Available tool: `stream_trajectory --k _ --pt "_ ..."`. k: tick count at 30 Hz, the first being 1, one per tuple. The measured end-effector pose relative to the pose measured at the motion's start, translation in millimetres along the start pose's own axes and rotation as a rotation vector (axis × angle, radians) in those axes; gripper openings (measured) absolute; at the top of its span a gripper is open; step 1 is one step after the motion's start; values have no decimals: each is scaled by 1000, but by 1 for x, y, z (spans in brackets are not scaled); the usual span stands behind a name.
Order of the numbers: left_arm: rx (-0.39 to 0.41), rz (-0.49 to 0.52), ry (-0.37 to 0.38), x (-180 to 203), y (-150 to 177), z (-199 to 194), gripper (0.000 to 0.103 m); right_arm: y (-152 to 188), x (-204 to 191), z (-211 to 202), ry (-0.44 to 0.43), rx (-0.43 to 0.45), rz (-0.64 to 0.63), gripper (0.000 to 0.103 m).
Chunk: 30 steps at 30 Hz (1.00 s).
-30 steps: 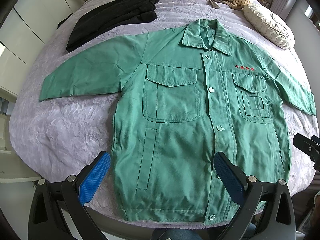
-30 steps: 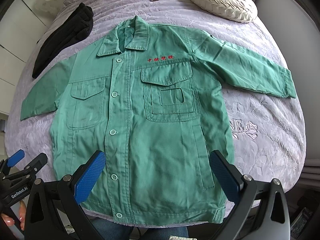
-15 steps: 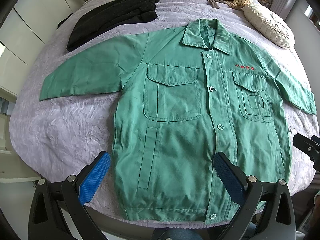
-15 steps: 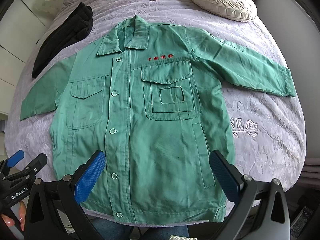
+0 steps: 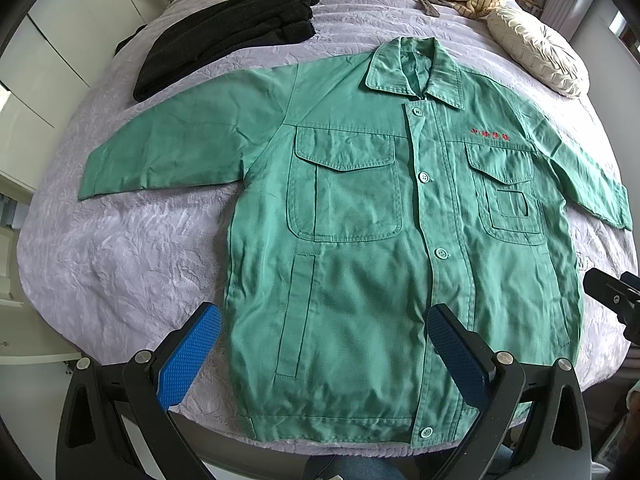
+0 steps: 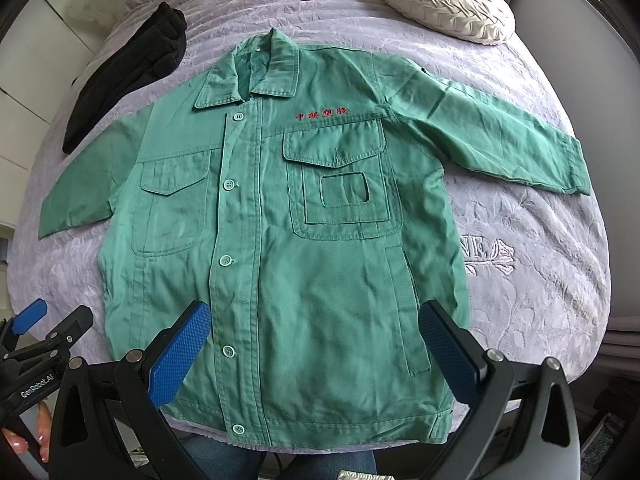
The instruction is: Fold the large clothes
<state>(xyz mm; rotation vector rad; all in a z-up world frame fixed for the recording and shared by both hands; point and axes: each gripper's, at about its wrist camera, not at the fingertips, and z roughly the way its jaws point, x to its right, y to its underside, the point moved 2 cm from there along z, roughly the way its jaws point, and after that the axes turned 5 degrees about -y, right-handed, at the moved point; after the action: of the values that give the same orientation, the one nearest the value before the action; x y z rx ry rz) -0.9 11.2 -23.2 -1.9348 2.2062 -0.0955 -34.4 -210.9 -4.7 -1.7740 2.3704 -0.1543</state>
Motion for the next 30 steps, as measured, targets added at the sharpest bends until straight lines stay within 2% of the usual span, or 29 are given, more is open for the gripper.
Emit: stream_trajectory --k 4,7,11,15,21,25,28,30 --pt "-9 -2 5 -2 2 0 103 4 0 1 0 -3 0 103" --pt "30 -4 6 0 1 -1 103 2 0 2 -2 -4 4 103" --pt "33 -1 22 -3 5 -1 103 1 1 4 2 -15 12 103" --pt "0 -6 100 2 6 1 103 0 0 5 4 -23 14 103" --pt "-45 5 130 1 5 10 103 -1 -9 9 5 -36 -5 103" --pt "-57 -23 125 -15 3 21 103 -3 -18 17 -18 -45 -13 103" --pt "-72 -81 139 -41 -3 36 103 -7 -26 24 -70 -35 6 103" --pt "-35 -128 151 -64 -10 48 103 -9 -34 27 -110 -20 5 103"
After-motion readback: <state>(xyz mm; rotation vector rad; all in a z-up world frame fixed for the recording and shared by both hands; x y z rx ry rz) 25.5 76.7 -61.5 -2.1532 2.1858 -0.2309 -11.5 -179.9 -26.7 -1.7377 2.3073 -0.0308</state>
